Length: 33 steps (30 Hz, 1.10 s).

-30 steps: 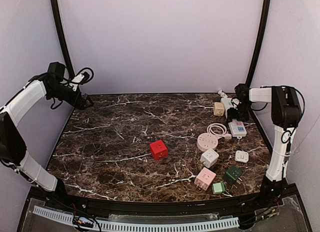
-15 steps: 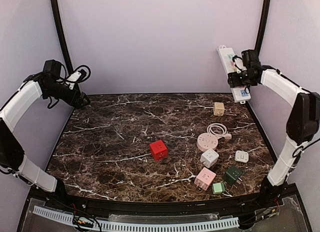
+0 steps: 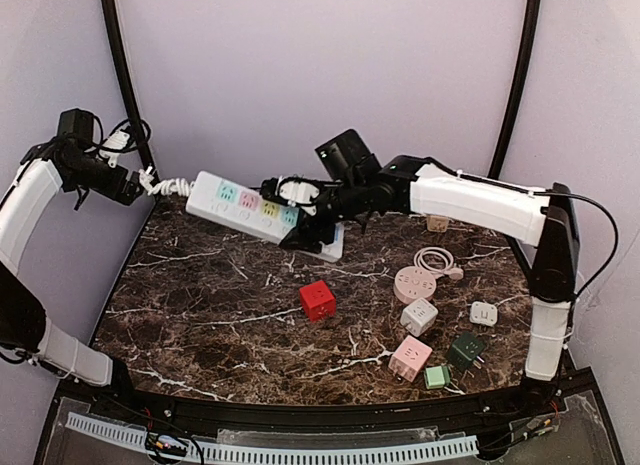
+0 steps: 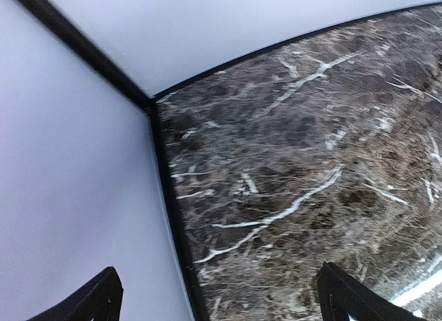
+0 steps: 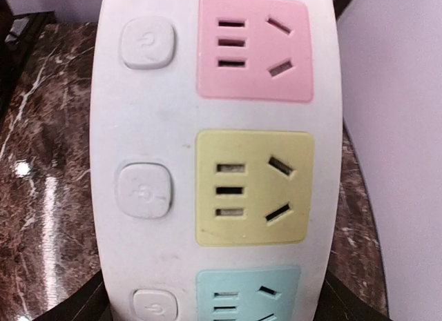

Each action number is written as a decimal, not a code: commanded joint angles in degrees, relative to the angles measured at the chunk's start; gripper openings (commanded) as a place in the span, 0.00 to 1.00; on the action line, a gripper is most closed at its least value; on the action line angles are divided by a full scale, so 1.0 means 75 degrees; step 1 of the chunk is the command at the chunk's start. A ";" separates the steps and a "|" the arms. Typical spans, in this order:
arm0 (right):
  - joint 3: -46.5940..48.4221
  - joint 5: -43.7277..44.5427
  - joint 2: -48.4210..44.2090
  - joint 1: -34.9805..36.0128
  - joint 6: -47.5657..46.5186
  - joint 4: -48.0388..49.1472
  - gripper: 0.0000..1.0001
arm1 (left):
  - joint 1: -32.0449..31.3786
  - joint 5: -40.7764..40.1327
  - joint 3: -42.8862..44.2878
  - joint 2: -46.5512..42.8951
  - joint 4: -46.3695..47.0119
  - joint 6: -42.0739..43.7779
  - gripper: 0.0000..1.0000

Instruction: Insert the plug

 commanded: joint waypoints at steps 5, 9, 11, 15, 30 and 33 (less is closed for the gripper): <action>0.1131 -0.1766 0.1654 0.1724 -0.0306 -0.1282 0.00 | 0.1259 -0.1868 0.0203 -0.0721 0.0284 -0.0277 1.00; 0.1201 -0.2435 0.2328 0.2002 0.0033 -0.1314 0.00 | 0.1283 -0.1618 0.0039 -0.0760 0.0232 -0.0145 1.00; 0.1084 -0.2327 0.2548 0.1998 0.0065 -0.1295 0.00 | 0.1286 -0.1316 -0.0061 -0.0785 0.0176 -0.0063 1.00; 0.0594 -0.1359 0.2904 0.1953 -0.0219 -0.1318 0.00 | 0.1283 -0.0287 -0.0125 -0.0846 -0.0194 0.0099 1.00; -0.0796 0.0700 0.2264 0.0608 -0.0109 -0.0877 0.18 | 0.1271 0.0955 -0.0176 -0.0892 -0.0719 0.0123 1.00; -0.0788 0.0706 0.2131 0.0589 -0.0051 -0.0815 0.73 | 0.1269 0.1089 -0.0187 -0.0893 -0.0793 0.0110 1.00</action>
